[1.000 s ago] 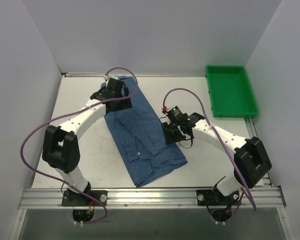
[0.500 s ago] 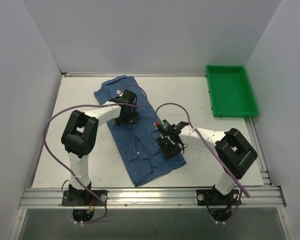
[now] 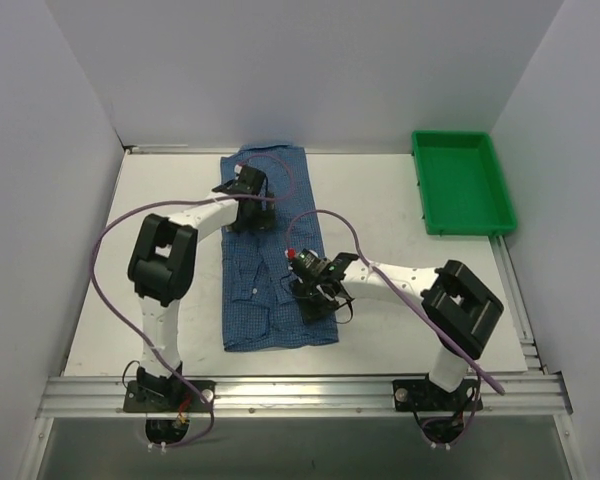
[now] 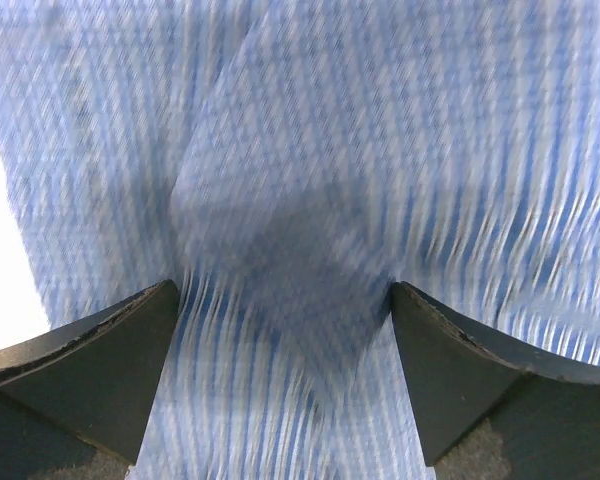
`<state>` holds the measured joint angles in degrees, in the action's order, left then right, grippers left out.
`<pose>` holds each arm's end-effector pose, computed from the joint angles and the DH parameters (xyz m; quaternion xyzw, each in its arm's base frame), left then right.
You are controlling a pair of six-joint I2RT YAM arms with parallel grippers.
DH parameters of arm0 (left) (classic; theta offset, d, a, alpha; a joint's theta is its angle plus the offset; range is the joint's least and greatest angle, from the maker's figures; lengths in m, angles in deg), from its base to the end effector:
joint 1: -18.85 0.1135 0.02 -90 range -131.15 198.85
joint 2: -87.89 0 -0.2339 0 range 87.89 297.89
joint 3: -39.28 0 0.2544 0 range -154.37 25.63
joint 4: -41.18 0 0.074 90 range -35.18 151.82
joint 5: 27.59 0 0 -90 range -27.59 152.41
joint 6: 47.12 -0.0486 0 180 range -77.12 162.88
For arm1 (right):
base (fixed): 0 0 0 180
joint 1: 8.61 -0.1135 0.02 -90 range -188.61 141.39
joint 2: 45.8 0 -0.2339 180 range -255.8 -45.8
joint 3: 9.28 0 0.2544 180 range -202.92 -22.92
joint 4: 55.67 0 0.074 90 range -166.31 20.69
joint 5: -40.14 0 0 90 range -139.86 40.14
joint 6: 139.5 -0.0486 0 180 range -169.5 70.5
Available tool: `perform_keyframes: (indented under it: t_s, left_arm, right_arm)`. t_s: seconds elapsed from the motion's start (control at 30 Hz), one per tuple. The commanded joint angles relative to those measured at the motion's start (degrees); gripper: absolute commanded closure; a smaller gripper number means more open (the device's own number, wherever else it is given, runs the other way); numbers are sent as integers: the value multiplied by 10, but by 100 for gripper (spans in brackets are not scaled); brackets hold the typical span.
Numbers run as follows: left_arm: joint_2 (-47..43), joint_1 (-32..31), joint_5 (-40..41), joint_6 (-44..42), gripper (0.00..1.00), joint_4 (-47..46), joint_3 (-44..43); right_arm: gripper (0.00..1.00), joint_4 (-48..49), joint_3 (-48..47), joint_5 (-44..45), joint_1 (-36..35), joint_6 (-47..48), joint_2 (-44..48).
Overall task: Fold and stack the long sleeve shirts
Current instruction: Fold the shirt
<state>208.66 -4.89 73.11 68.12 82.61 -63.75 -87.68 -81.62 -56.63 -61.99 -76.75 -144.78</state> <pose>0.4104 -0.1706 0.1324 -0.0373 0.9594 -0.0279 0.2781 0.2027 0.2823 0.1261 -0.2328 0.9326 0.2178 0.1689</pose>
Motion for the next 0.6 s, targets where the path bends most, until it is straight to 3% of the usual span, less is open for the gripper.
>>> perform_keyframes:
  t_s: [0.0,0.07,0.1,0.2,0.4,0.57]
  left_arm:
    - [-125,4,-11,21,3,-5,53]
    - [-213,4,-7,43,3,0,94]
    - [-240,4,1,62,2,15,129]
    - [-341,4,-2,89,3,50,213]
    - [-514,2,-80,135,2,78,407]
    - [-623,-6,-141,194,2,73,567]
  right_arm:
    - [62,-25,8,13,20,-14,83]
    - [60,-28,24,4,47,-20,129]
    - [52,-28,32,-3,59,-31,144]
    - [41,-29,68,-34,119,-40,196]
    - [40,-27,147,-87,181,-64,244]
    - [43,54,219,-142,182,-130,259]
